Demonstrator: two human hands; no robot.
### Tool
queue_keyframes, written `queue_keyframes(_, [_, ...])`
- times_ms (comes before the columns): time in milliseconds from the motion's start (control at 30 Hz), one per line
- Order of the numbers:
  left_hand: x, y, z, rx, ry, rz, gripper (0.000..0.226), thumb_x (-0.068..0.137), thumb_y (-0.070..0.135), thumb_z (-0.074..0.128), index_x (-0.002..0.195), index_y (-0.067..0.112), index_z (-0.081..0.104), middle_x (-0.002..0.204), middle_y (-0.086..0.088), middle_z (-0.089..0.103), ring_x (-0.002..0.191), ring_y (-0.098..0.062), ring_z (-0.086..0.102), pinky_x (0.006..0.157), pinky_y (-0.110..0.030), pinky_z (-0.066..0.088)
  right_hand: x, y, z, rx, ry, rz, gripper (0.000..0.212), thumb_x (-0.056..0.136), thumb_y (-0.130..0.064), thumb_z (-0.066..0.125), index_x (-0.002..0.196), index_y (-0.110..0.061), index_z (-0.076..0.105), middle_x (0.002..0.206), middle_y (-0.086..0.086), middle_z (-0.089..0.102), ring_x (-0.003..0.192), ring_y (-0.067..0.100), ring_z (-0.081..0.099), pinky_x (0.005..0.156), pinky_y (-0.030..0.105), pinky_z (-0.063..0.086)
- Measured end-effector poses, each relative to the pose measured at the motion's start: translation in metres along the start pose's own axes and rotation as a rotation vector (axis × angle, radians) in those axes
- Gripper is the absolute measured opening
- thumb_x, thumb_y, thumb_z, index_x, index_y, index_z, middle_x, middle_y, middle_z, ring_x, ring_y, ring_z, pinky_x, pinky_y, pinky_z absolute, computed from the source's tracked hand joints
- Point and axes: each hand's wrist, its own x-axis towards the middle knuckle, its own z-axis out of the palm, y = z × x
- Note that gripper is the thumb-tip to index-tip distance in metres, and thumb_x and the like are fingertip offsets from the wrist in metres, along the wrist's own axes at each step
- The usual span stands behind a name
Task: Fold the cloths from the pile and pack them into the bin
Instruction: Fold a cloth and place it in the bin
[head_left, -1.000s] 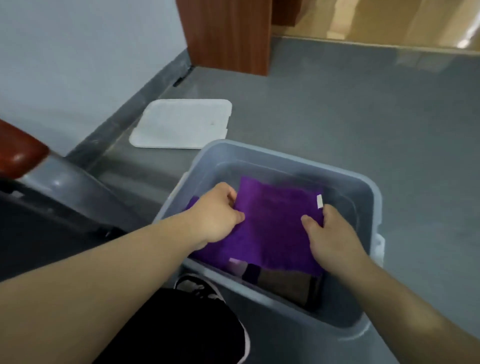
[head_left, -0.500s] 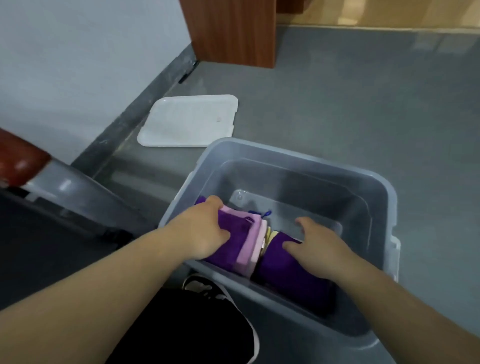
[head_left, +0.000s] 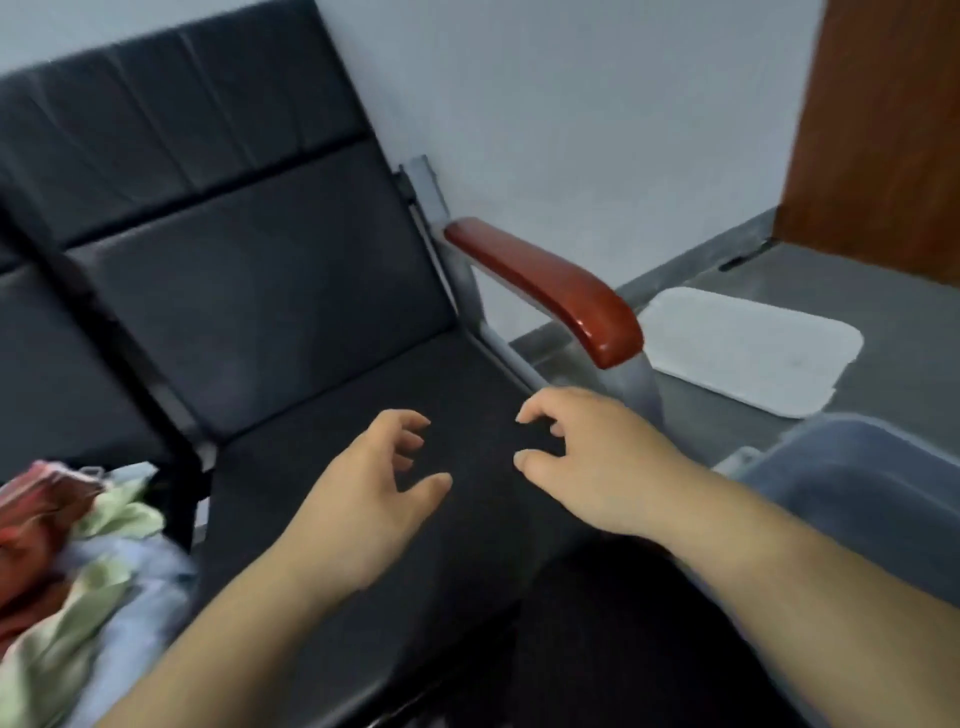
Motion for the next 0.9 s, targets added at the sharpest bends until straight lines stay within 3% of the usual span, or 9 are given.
queue_keyframes(233, [-0.067, -0.138, -0.102, -0.124, 0.296, -0.291, 0.056, 0.082, 0.029, 0.081, 0.126, 0.037, 0.048, 0.111, 0.017, 0.060, 0.097, 0.002, 0.062, 0.088, -0.029, 0.052, 0.057, -0.159, 0.114, -0.066, -0.240, -0.336, 0.033, 0.100, -0.041, 0.057, 0.132, -0.038, 0.055, 0.132, -0.020, 0.051, 0.112, 0.006, 0.058, 0.094, 0.035, 0.054])
queue_keyframes(400, [-0.123, -0.232, -0.152, -0.298, 0.486, -0.517, 0.046, 0.077, 0.019, 0.086, 0.114, 0.032, 0.060, 0.107, 0.009, 0.069, 0.090, -0.006, 0.069, 0.085, -0.036, 0.057, 0.065, -0.229, 0.209, -0.050, -0.386, -0.448, 0.026, 0.099, -0.038, 0.060, 0.125, -0.039, 0.058, 0.126, -0.022, 0.051, 0.113, 0.004, 0.055, 0.085, 0.023, 0.048])
queue_keyframes(500, [-0.142, -0.280, -0.183, -0.350, 0.622, -0.587, 0.040, 0.079, 0.010, 0.082, 0.109, 0.030, 0.063, 0.103, 0.011, 0.069, 0.080, 0.004, 0.069, 0.066, -0.016, 0.054, 0.072, -0.269, 0.258, -0.025, -0.448, -0.476, 0.020, 0.097, -0.033, 0.062, 0.117, -0.038, 0.062, 0.120, -0.020, 0.054, 0.109, 0.006, 0.057, 0.082, 0.022, 0.048])
queue_keyframes(567, [-0.151, -0.310, -0.194, -0.291, 0.701, -0.657, 0.040, 0.081, 0.012, 0.080, 0.114, 0.030, 0.063, 0.105, 0.012, 0.068, 0.078, 0.004, 0.066, 0.063, -0.014, 0.049, 0.082, -0.296, 0.290, -0.014, -0.466, -0.492, 0.023, 0.096, -0.031, 0.064, 0.118, -0.035, 0.065, 0.121, -0.015, 0.057, 0.109, 0.008, 0.057, 0.085, 0.025, 0.046])
queue_keyframes(667, [-0.158, -0.348, -0.197, -0.272, 0.735, -0.749, 0.043, 0.082, 0.016, 0.080, 0.117, 0.033, 0.062, 0.107, 0.008, 0.067, 0.088, -0.014, 0.068, 0.076, -0.032, 0.055, 0.104, -0.335, 0.344, -0.039, -0.451, -0.533, 0.035, 0.095, -0.033, 0.065, 0.130, -0.030, 0.063, 0.133, -0.006, 0.057, 0.116, 0.014, 0.057, 0.088, 0.024, 0.040])
queue_keyframes(733, [-0.158, -0.362, -0.197, -0.285, 0.734, -0.782, 0.042, 0.084, 0.018, 0.078, 0.118, 0.037, 0.061, 0.092, 0.011, 0.063, 0.090, -0.021, 0.069, 0.066, -0.027, 0.053, 0.118, -0.355, 0.375, -0.041, -0.446, -0.519, 0.052, 0.094, -0.036, 0.066, 0.143, -0.026, 0.053, 0.145, -0.001, 0.048, 0.127, 0.019, 0.053, 0.099, 0.027, 0.041])
queue_keyframes(800, [-0.156, -0.372, -0.194, -0.276, 0.723, -0.782, 0.044, 0.085, 0.019, 0.077, 0.122, 0.037, 0.061, 0.088, 0.014, 0.060, 0.092, -0.020, 0.069, 0.066, -0.024, 0.050, 0.131, -0.367, 0.401, -0.043, -0.458, -0.461, 0.062, 0.094, -0.040, 0.065, 0.150, -0.023, 0.044, 0.148, 0.003, 0.043, 0.131, 0.025, 0.051, 0.107, 0.033, 0.043])
queue_keyframes(900, [-0.152, -0.385, -0.190, -0.279, 0.675, -0.768, 0.050, 0.082, 0.023, 0.080, 0.127, 0.036, 0.062, 0.105, 0.010, 0.064, 0.092, -0.010, 0.065, 0.076, -0.032, 0.053, 0.150, -0.375, 0.430, -0.179, -0.477, -0.432, 0.058, 0.095, -0.041, 0.065, 0.146, -0.022, 0.048, 0.144, 0.007, 0.046, 0.124, 0.029, 0.056, 0.103, 0.039, 0.049])
